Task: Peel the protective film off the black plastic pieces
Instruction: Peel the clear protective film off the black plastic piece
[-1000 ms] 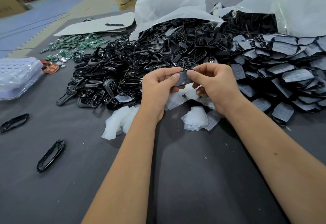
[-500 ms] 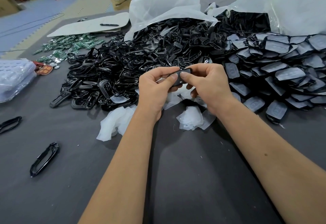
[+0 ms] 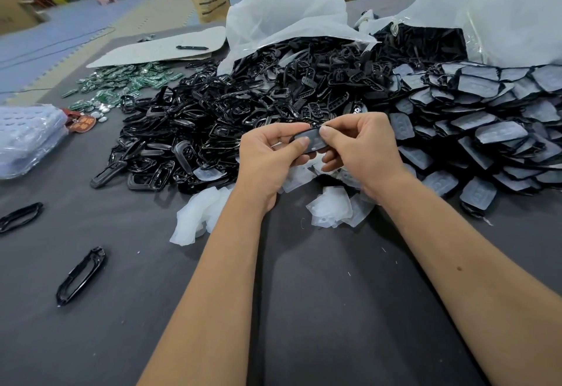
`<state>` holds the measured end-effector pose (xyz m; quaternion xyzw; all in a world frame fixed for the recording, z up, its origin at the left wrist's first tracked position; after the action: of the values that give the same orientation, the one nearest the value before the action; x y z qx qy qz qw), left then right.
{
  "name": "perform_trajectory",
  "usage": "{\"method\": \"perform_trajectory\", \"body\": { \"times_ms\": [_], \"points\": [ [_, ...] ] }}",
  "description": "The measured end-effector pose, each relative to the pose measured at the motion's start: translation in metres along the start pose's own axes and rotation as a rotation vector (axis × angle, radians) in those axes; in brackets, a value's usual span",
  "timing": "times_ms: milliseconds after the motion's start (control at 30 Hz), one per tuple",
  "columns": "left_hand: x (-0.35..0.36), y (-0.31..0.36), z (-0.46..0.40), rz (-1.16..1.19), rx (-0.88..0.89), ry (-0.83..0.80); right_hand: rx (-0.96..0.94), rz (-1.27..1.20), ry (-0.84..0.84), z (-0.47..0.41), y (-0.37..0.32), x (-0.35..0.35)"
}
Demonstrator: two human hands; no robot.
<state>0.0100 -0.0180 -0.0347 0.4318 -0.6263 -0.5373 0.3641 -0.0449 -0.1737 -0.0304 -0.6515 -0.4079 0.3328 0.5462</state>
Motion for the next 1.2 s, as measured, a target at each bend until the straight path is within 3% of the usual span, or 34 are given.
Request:
{"method": "perform_trajectory", "body": {
  "times_ms": [300, 467, 633, 800, 900, 1033, 1200],
  "points": [
    [-0.004, -0.005, -0.002, 0.11, -0.07, -0.051, 0.05, -0.048, 0.011, 0.002, -0.002, 0.001],
    [-0.009, -0.01, -0.003, 0.202, -0.189, 0.003, -0.389, 0.325, -0.081, 0.011, -0.028, 0.008],
    [-0.019, -0.013, -0.004, 0.414, -0.307, 0.048, -0.453, 0.381, -0.26, 0.015, -0.027, 0.018],
    [-0.015, -0.01, -0.004, 0.482, -0.324, -0.011, -0.586, 0.497, -0.126, 0.016, -0.038, 0.016],
    [-0.013, -0.008, -0.004, 0.514, -0.317, -0.031, -0.433, 0.363, -0.035, 0.013, -0.035, 0.009],
    [-0.005, -0.007, -0.004, 0.397, -0.219, -0.023, -0.134, -0.009, 0.012, 0.007, -0.02, 0.006],
    [-0.005, -0.006, -0.005, 0.359, -0.189, 0.013, 0.098, -0.184, -0.099, 0.005, -0.003, 0.009]
  ]
}}
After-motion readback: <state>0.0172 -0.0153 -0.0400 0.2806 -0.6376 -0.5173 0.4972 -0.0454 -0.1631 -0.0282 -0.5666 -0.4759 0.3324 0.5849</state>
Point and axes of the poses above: each hand's wrist, its own z-axis away from the middle knuckle, its own x-axis out of the palm, y = z × x, the point moved 6 cm from there along -z, towards the middle knuckle, and after that the axes turned 7 degrees about -z, right-handed, at the moved point
